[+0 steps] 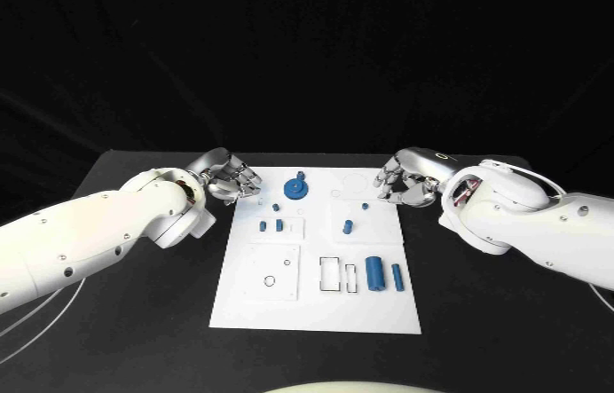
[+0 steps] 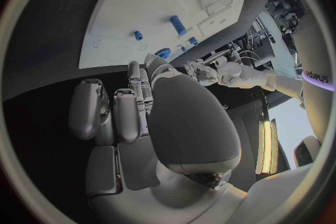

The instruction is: Assemble the parts on the task board

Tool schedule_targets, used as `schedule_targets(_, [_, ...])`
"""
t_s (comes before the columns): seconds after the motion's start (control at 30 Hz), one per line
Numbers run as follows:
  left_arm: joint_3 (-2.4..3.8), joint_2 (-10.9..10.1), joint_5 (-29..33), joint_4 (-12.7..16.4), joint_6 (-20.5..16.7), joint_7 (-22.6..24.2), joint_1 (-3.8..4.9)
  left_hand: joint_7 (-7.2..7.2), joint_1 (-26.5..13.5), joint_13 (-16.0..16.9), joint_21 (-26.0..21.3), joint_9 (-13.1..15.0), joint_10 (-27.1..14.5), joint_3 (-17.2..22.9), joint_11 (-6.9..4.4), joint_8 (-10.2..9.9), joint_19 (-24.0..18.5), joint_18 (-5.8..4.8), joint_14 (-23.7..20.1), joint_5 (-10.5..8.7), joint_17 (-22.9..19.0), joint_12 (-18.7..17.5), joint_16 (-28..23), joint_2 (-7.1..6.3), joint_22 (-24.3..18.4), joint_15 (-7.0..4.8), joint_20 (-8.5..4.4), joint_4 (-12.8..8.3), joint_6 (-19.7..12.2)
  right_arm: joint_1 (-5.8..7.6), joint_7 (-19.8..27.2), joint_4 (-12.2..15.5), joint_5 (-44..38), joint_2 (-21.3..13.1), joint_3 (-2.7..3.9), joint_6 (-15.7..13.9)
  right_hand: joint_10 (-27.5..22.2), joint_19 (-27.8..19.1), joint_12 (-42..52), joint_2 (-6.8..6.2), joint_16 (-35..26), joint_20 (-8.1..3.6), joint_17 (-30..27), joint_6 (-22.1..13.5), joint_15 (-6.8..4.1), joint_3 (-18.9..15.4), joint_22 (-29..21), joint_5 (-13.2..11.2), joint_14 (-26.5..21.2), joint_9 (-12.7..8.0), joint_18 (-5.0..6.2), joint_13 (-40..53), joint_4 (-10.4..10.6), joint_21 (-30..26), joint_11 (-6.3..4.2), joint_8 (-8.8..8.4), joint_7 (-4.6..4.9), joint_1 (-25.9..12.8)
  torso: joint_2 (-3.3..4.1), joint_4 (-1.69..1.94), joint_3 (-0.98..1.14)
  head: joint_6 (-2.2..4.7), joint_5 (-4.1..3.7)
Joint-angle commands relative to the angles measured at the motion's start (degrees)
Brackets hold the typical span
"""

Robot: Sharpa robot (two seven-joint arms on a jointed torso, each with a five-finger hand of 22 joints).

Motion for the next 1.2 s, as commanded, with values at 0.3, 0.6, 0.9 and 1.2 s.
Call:
schedule_targets(0.3, [-0.02, -3.6, 42.0, 5.1, -2.3, 19.3, 0.03, 0.08, -1.0, 0.8, -5.1, -0.3, -0.3, -2.5, -0.13, 0.0, -2.3, 1.33, -1.0, -0.26, -2.1, 1.8, -1.7, 0.73, -4.0, 0.06, 0.17, -0.1, 0.4, -1.9, -6.9, -2.5, -14.9, 4.0, -0.09, 5.3, -0.8, 0.8, -2.1, -1.62, 1.4, 0.5, 1.3, -0.6, 0.7, 0.6, 4.7, -0.2, 2.9, -0.4, -0.84, -1.6, 0.3, 1.5, 0.92, -0.98, 0.75, -0.4, 0.07, 0.23, -0.1, 0.0, -0.89])
schedule_targets(0.6, [-0.03, -5.3, 45.7, 7.5, -2.1, 21.3, 0.04, 0.18, -0.6, 0.9, -5.7, -0.4, -0.6, -2.9, -0.11, -0.1, -2.2, 1.38, -1.1, -0.24, -2.4, 2.2, -1.9, 1.05, -4.5, 0.04, 0.15, -0.4, 0.3, -2.47, -7.1, -3.8, -15.9, 6.2, -0.11, 5.8, -0.7, 1.3, -2.9, -1.56, 1.8, 0.72, 1.6, -0.2, 0.83, 1.5, 5.4, 0.5, 2.9, -0.4, -1.02, -2.5, 0.1, 2.6, 1.09, -0.91, 0.87, -0.1, 0.1, 0.07, -0.1, -0.17, -0.87])
schedule_targets(0.9, [-0.03, -5.7, 46.8, 8.3, -2.0, 21.8, 0.05, 0.42, 0.3, 1.1, -6.2, -0.5, -0.9, -3.1, -0.01, -0.1, -2.0, 1.39, -1.1, -0.16, -2.6, 2.7, -2.0, 1.7, -4.9, 0.06, 0.11, -1.0, 0.3, -2.95, -6.8, -5.3, -15.9, 7.9, -0.12, 6.4, 0.5, 2.3, -3.4, -1.17, 2.7, 0.71, 2.5, 0.6, 0.69, 3.4, 6.9, 0.9, 3.0, -0.4, -1.48, -3.3, -0.4, 5.1, 0.87, -0.76, 0.67, 0.5, 0.05, 0.09, -0.07, -0.34, -0.79])
schedule_targets(1.2, [-0.03, -5.9, 47.0, 8.7, -1.6, 21.7, 0.05, 0.6, 0.4, 1.2, -6.4, -0.5, -1.2, -3.3, 0.13, -0.1, -1.9, 1.38, -1.1, -0.19, -2.7, 2.8, -2.0, 1.73, -5.0, 0.15, 0.13, -1.2, 0.1, -3.34, -6.3, -6.8, -15.6, 9.0, -0.13, 7.0, 1.5, 2.5, -3.9, -1.02, 3.0, 0.6, 2.8, 1.3, 0.55, 5.6, 7.5, 0.7, 3.0, -0.4, -1.6, -4.0, -0.7, 5.8, 0.68, -0.75, 0.47, 0.5, 0.06, 0.03, -0.02, -0.68, -0.69])
